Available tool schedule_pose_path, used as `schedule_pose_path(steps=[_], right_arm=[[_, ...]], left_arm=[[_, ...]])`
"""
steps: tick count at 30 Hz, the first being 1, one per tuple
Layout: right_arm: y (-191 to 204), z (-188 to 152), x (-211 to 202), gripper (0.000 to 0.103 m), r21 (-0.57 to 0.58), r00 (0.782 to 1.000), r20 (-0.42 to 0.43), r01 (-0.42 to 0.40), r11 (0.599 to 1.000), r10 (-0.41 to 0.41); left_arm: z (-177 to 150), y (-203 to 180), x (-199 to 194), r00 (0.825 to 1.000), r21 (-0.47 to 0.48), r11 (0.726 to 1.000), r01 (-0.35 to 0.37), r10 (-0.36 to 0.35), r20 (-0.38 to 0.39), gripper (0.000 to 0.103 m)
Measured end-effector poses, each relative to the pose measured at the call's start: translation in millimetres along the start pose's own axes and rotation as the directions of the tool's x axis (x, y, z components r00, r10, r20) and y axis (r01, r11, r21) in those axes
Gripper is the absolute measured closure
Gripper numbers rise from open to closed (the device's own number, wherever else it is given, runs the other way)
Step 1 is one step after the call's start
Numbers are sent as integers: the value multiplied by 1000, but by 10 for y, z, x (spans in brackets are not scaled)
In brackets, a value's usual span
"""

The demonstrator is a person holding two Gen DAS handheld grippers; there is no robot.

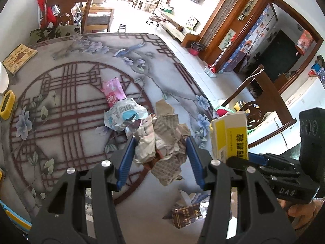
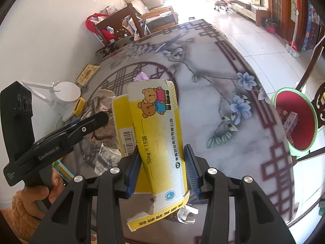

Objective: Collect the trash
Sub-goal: 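Lift the newspaper and yellow box and carry them toward the red bucket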

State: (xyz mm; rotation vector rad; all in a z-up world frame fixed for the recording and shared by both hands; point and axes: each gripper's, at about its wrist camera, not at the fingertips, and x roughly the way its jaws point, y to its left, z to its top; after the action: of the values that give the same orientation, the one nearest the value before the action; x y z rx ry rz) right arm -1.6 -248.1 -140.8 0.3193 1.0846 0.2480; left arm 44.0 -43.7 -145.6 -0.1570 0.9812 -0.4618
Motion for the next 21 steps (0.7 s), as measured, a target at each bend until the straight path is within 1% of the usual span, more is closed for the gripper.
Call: schedule_pose_path(steps=[5, 13, 21], right_arm=[[-130, 19, -27, 62, 18, 1000, 3, 8, 1000, -8], [-364, 25, -70, 62, 38, 1000, -3, 16, 999, -16], [-660, 47, -201, 62, 51, 1000, 3, 26, 998, -26]], left_arm=[[8, -30, 27, 1000, 0, 1000, -3, 3, -5, 53], [41, -188, 151, 1000, 9, 1000, -6, 6, -20, 53], [81, -483, 302, 1000, 21, 1000, 4, -3, -26, 53]])
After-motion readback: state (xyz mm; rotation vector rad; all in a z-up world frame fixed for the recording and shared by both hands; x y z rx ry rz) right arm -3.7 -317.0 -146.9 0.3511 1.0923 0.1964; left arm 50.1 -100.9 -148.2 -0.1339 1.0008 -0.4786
